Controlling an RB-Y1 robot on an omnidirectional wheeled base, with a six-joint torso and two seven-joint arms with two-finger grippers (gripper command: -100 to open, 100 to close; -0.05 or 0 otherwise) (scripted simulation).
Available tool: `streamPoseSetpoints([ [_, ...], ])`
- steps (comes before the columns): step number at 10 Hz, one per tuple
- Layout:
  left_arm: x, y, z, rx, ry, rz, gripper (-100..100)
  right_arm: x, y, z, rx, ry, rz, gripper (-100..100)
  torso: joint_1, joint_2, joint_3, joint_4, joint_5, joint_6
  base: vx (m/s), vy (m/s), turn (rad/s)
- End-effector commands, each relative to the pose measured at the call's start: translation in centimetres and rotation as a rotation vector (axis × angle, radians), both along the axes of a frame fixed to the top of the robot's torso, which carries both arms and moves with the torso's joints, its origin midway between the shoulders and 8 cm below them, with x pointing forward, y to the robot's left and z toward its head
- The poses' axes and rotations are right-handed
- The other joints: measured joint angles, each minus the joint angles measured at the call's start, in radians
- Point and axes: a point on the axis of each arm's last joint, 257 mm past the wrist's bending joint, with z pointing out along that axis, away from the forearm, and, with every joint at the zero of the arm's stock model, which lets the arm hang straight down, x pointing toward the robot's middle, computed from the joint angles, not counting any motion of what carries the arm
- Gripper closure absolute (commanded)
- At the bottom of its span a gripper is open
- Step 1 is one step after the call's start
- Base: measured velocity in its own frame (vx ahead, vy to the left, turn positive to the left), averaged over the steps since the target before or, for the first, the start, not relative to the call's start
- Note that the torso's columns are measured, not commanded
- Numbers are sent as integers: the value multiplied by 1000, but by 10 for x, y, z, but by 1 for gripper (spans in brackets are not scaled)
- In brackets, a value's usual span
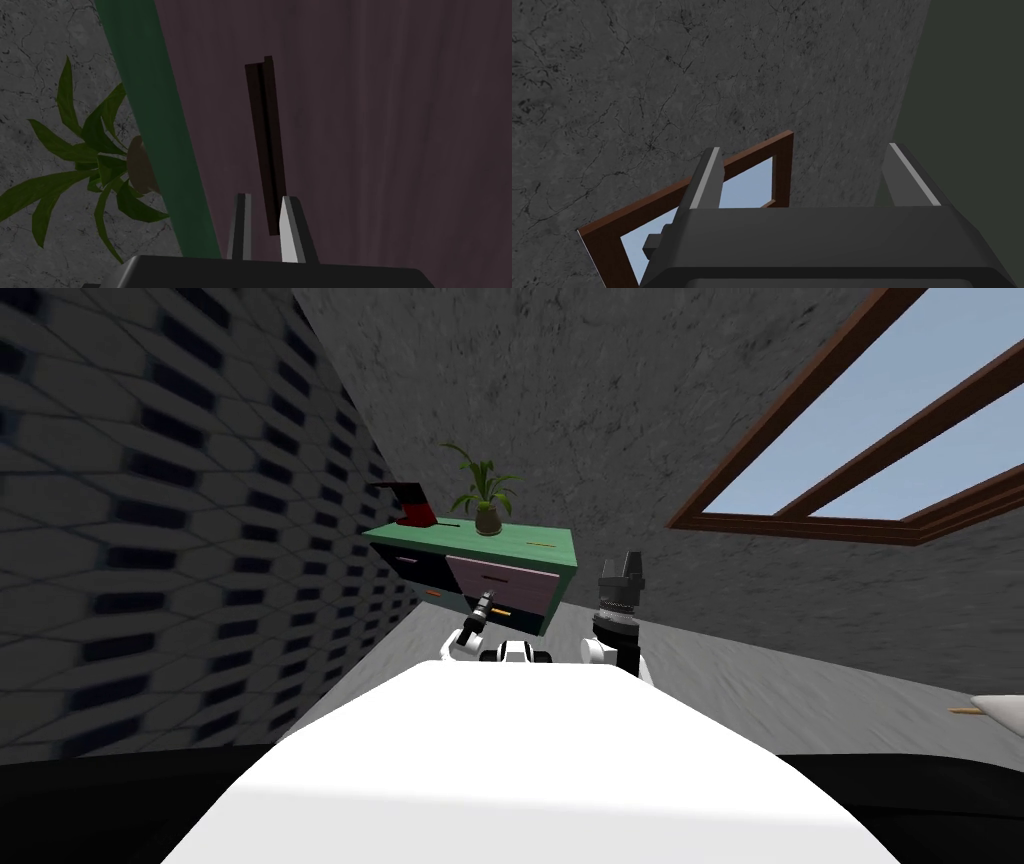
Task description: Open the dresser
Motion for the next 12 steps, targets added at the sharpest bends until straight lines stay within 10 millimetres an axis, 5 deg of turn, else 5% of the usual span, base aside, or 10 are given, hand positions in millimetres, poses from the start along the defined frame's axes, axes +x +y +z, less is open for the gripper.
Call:
streamPoseSetpoints([
  [1,8,-1,4,2,8,4,-100,0,0,0,0,0,0,0,1,0,0,0,0,0,159,-40,-14],
  [4,10,-1,6,2,10,5,-100,0,0,0,0,0,0,0,5,17,10,4,1,0,89,-27,-7],
  [5,10,-1,6,2,9,5,100,0,0,0,0,0,0,0,6,20,12,5,2,0,11,-3,0],
  [10,5,-4,9,4,12,-4,100,0,0,0,0,0,0,0,3,14,8,3,1,0,-164,44,21],
  [11,8,-3,8,4,15,0,-100,0,0,0,0,0,0,0,2,6,4,2,1,0,72,-21,-35],
  [12,8,-3,7,4,15,1,-100,0,0,0,0,0,0,0,0,-2,-1,-1,0,0,143,-32,-17],
])
